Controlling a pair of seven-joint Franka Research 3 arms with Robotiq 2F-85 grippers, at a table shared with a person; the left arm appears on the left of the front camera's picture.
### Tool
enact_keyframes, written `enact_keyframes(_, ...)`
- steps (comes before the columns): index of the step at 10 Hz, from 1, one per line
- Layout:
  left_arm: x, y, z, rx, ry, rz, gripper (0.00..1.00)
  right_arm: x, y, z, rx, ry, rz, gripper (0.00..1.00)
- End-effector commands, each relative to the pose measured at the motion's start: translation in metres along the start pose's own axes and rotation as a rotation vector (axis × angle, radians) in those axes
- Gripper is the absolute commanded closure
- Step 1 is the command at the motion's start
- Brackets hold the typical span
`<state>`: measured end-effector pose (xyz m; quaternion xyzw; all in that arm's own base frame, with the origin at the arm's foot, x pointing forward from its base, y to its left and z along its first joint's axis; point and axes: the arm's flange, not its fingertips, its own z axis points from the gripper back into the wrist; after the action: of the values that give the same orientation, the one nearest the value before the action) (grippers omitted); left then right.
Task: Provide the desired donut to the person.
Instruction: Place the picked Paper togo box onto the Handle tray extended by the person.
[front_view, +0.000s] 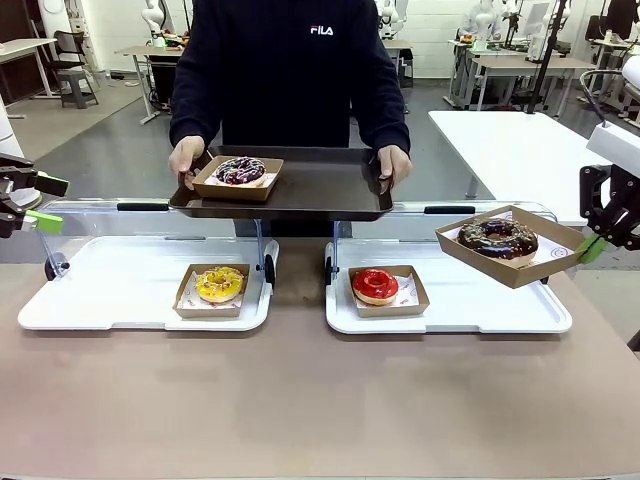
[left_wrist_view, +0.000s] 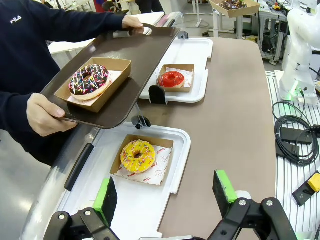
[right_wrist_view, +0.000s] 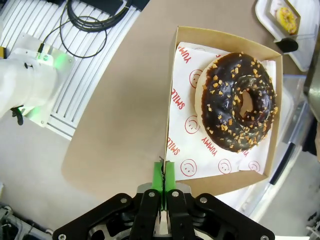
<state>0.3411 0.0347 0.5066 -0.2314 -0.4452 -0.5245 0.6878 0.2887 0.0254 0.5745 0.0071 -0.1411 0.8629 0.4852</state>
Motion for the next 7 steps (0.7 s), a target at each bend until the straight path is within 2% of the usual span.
enact_keyframes(1,-0.0011,0.0000,0.0001,-0.003,-0.014,-0.006,0.00,-0.0007,0.0018,-0.0043,0.006,0.003,0.000,1.00)
enact_keyframes(7,-0.0011,0.0000,0.0001,-0.003,-0.014,-0.006,0.00,-0.0007,0.0018,-0.0043,0.006,0.003,0.000,1.00)
